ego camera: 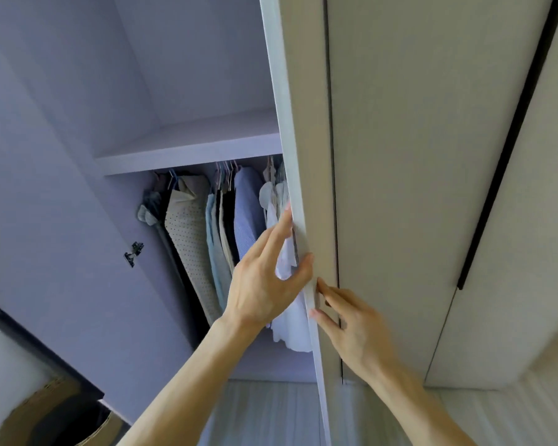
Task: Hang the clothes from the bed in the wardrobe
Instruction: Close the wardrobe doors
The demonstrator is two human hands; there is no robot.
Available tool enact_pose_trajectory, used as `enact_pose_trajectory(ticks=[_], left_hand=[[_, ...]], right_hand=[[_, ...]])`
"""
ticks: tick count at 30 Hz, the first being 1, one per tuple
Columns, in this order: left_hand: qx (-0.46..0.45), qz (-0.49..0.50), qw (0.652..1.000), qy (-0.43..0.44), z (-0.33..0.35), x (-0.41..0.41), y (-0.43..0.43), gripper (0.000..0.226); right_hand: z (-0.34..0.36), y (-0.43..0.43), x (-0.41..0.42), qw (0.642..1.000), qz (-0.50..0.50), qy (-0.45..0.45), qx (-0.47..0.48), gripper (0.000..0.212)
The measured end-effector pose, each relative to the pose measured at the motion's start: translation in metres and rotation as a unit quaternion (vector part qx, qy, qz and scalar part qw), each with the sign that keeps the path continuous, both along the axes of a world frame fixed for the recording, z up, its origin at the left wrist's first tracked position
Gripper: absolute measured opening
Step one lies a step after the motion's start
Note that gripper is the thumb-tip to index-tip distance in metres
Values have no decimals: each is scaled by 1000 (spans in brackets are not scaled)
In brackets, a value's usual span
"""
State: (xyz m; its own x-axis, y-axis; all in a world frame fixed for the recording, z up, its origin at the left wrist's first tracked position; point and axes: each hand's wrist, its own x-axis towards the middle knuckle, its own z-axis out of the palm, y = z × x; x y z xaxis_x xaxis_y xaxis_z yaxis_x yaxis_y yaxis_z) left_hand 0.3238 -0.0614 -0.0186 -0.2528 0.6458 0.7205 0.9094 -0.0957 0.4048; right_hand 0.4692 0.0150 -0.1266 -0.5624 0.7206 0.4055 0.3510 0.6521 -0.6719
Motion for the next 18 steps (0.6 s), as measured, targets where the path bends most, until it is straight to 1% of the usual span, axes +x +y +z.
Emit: enact_pose_trajectory(ticks=[3,7,13,16,18], left_hand=[[-5,26,998,-57,-4,-25,-15,83],[-5,60,985,-163,-4,-63,-27,73],[7,108,954,-279,-5,-131,-19,60],[21,114,941,-317,-1,-167,-5,55],[36,109,937,-329,0,-188,5,53]], right_hand=[[10,5,-29,999,35,-18,25,43],[36,23,-69,992,88,-43,76,47],[93,51,-151,974,108,20,196,49],[127,65,-195,956,98,50,271,50],[143,77,-224,939,86,49,329,53]])
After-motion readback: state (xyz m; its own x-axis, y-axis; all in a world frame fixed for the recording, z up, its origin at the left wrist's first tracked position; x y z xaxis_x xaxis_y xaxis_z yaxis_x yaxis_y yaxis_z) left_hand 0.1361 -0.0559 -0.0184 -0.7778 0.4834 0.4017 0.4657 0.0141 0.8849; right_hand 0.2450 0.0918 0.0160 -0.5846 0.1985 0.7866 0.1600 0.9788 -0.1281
